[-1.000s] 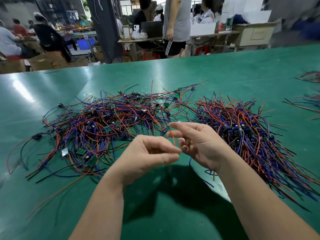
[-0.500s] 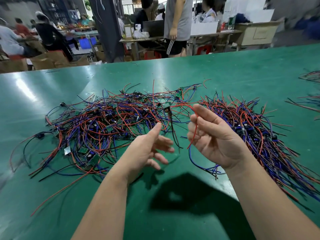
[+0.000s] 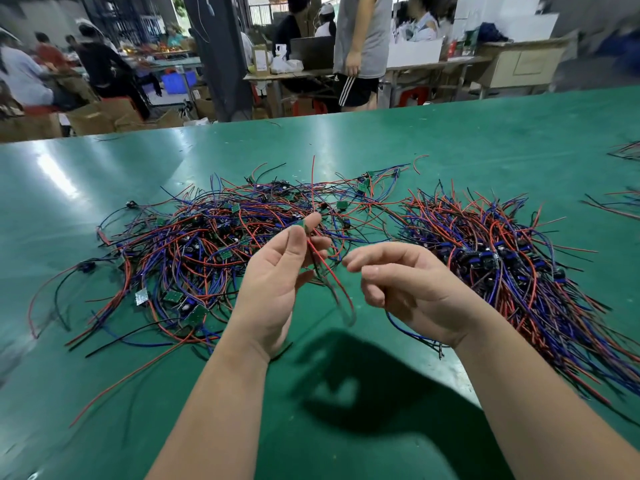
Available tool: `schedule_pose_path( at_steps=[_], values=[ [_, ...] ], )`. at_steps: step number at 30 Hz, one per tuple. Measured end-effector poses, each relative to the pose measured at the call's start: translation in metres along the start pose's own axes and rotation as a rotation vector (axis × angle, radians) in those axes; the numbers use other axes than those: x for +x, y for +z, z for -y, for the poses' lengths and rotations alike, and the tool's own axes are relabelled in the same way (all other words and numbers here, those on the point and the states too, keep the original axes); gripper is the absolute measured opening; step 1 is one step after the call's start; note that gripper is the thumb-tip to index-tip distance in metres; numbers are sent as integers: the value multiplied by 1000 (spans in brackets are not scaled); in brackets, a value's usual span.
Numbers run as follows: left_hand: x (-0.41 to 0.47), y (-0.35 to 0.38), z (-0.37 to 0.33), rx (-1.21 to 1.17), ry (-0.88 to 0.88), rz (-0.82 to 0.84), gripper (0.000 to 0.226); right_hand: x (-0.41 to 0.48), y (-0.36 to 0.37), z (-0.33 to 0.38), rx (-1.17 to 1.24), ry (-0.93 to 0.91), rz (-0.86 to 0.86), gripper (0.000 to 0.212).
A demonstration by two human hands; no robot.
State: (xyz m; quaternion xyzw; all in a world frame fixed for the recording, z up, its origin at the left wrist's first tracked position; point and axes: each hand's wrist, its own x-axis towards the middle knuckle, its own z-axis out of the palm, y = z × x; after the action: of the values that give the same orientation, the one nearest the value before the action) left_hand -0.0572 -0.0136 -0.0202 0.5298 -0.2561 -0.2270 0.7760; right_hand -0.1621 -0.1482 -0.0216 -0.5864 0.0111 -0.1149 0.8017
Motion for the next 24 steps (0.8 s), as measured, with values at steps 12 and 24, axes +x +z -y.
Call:
schedule_pose_path(
  at_steps=[12, 24],
  values=[
    [-5, 8, 18, 847, 213, 358, 23, 9, -2, -7, -210, 34, -367, 18],
    [-3, -7, 12, 1150, 531, -169, 25, 2, -1, -7, -457, 352, -146, 7]
  ],
)
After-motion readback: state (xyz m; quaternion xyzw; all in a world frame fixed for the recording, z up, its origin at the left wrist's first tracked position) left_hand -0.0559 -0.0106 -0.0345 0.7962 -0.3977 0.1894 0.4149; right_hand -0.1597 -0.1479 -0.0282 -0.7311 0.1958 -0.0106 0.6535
